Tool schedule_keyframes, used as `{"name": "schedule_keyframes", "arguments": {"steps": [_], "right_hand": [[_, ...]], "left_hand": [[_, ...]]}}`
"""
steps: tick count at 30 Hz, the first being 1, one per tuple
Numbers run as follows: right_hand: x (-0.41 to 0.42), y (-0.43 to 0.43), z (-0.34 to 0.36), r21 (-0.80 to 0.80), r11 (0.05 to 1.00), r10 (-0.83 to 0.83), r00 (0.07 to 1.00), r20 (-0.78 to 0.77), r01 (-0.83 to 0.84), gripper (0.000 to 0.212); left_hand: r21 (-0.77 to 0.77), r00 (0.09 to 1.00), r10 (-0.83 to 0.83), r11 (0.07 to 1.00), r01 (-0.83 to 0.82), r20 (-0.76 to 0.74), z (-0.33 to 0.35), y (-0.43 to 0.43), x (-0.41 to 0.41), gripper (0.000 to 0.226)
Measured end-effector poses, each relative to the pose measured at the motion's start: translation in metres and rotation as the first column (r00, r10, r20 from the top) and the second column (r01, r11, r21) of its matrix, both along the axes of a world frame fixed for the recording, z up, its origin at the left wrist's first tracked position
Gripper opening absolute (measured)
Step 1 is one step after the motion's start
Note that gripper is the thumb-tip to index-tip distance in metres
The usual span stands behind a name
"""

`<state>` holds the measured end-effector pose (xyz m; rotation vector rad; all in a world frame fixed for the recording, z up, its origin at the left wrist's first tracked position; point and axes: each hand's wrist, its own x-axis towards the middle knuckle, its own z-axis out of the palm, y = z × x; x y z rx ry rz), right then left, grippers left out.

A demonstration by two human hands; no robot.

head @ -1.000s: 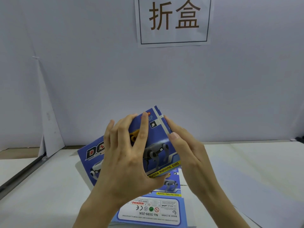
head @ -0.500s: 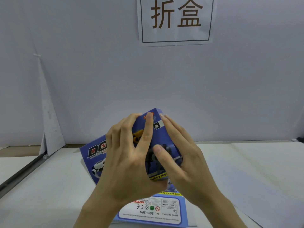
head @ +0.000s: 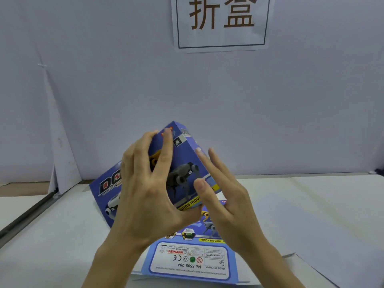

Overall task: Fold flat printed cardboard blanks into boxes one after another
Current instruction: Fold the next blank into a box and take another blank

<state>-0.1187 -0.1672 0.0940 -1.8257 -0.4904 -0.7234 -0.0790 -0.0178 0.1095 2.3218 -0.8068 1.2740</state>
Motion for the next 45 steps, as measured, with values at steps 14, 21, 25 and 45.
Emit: {"name": "schedule_keyframes", "arguments": {"steps": [14,21,25,45], "right_hand": [[0.009,-0.006,-0.001,0.624,0.774,0.302,0.929,-0.213,-0.109,0.066],[0.012,-0.023,0.008,0.507,0.861,0.223,0.93,-0.291,-0.047,0.093],[0.008,-0.059,0.021,0.544,0.839,0.132,0.957,-0.259,0.032,0.058],[0.02,-0.062,0.01,0.958,0.285,0.66,0.722,-0.207,0.015,0.046]], "left_hand": [[-0.938,0.176,-0.922,0.342,-0.052,-0.346,-0.022,-0.034,0.006,0.131],[-0.914,0.387,-0.888,0.348,0.208,-0.25,-0.029,-0.021,0.025,0.077],[-0.74,0.493,-0.761,0.603,0.297,-0.422,-0.034,-0.006,0.037,0.095],[-0.258,0.868,-0.459,0.876,0.407,-0.189,-0.045,0.021,0.053,0.09]]}}
